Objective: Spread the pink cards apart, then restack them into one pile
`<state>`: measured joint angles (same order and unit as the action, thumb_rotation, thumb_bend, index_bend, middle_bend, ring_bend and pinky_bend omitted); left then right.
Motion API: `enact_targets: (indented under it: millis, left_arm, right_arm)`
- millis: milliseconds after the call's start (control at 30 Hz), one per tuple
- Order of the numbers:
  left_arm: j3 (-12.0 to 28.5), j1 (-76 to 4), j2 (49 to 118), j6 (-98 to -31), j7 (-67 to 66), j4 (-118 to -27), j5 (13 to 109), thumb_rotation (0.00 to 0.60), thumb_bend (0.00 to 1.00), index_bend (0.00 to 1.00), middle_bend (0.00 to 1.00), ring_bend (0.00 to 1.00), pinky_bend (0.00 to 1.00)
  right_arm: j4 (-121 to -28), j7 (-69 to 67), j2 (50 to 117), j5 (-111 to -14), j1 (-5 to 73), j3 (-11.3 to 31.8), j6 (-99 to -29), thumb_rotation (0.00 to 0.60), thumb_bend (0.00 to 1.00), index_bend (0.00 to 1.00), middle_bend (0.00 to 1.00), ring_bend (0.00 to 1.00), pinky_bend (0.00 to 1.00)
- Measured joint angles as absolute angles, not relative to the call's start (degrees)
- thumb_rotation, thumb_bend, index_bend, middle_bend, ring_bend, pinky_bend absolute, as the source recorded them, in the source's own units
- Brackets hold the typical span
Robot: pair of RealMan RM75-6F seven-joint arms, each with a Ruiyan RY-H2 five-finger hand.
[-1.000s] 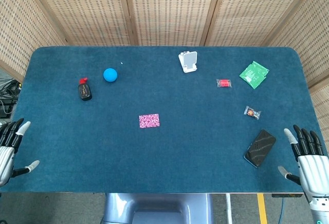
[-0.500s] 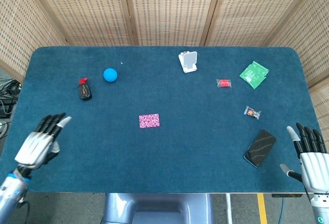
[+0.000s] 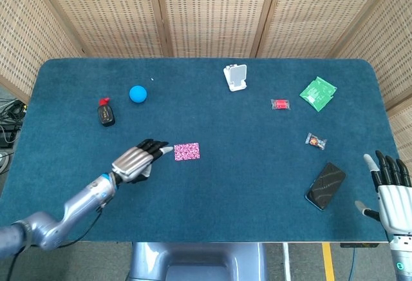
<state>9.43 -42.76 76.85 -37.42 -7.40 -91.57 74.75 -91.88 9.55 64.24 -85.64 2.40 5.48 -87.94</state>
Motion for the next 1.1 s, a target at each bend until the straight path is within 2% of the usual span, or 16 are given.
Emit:
enact_targets:
  millis: [267,767,1100]
  left_arm:
    - [9.49,-48.08,83.38,-35.31,-13.52,-86.02,65.40,0.600,1.00,0.00,0.00,0.00,0.00]
    - [7.88,-54.34,89.91,-31.59,-15.01,-79.78,57.06,0.600,1.00,0.00,0.00,0.00,0.00]
    - [5.92,-56.64,91.60,-30.14,-15.10,-78.73,53.65,0.600,1.00,0.00,0.00,0.00,0.00]
  right_arm:
    - [-91.34,9.42,64.41,-84.18,2.56,5.70,-87.17,0.600,0.00,0.00,0.00,0.00,0.00]
    - [-90.58,8.93,64.59,-82.47,3.08,6.07,-85.90,0.600,0.00,0.00,0.00,0.00,0.00]
    - [-90.62,8.55,64.44,-82.26,3.10,5.94,-85.76,0.600,0.00,0.00,0.00,0.00,0.00]
